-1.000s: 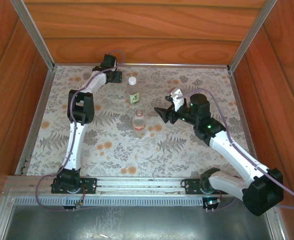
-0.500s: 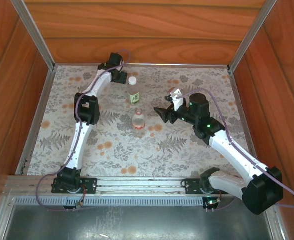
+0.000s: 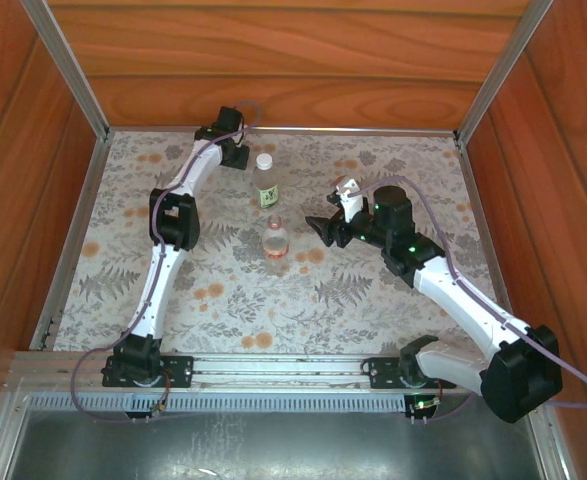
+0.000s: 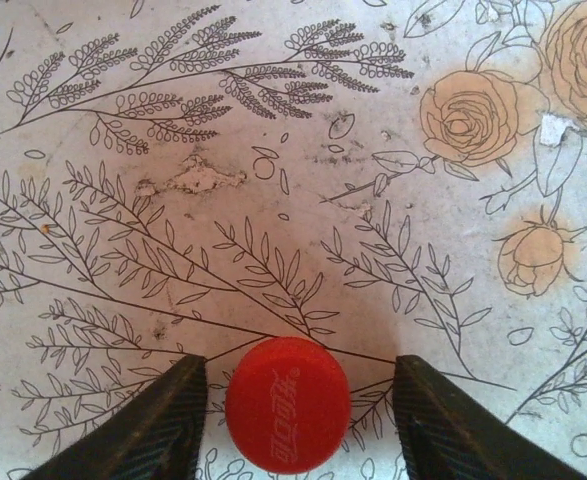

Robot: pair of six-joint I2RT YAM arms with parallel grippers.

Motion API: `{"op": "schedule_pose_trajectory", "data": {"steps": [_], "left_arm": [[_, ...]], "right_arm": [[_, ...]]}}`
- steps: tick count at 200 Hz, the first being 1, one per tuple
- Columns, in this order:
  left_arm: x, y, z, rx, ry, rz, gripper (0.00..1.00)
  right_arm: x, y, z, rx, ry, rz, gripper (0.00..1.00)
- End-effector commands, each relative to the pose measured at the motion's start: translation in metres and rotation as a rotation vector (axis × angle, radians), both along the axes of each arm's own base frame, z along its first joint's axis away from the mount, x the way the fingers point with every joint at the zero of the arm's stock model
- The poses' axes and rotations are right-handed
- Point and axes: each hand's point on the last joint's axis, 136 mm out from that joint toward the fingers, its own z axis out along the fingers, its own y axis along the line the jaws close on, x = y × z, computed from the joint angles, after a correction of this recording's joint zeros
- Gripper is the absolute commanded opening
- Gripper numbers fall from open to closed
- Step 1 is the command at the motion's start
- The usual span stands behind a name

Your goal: Screw on the bottle caps

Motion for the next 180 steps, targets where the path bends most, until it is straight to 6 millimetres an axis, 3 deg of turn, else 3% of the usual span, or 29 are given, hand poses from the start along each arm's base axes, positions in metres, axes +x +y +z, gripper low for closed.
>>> {"op": "schedule_pose_trajectory", "data": {"steps": [1,28,106,180], "left_arm": [[-0.005,0.001,-0.014,0.018,0.034,-0.017,0.49],[-0.005,0.0,-0.013,0.02,0.032,-0.019,0.42],[-0.006,0.006,-0.013,0.051,0.032,-0.012,0.37],[-0.02,0.006,-0.016,0.073,0.073,-0.029,0.37]], "right_arm": [[0.003,0.001,0.006,0.015,-0.011,-0.002,0.81],[0.004,0.002,0.005,0.017,-0.007,-0.001,0.8],[0.004,0.001,0.009,0.019,-0.013,-0.004,0.8],[0.005,0.001,0.01,0.016,-0.018,-0.006,0.8]]}}
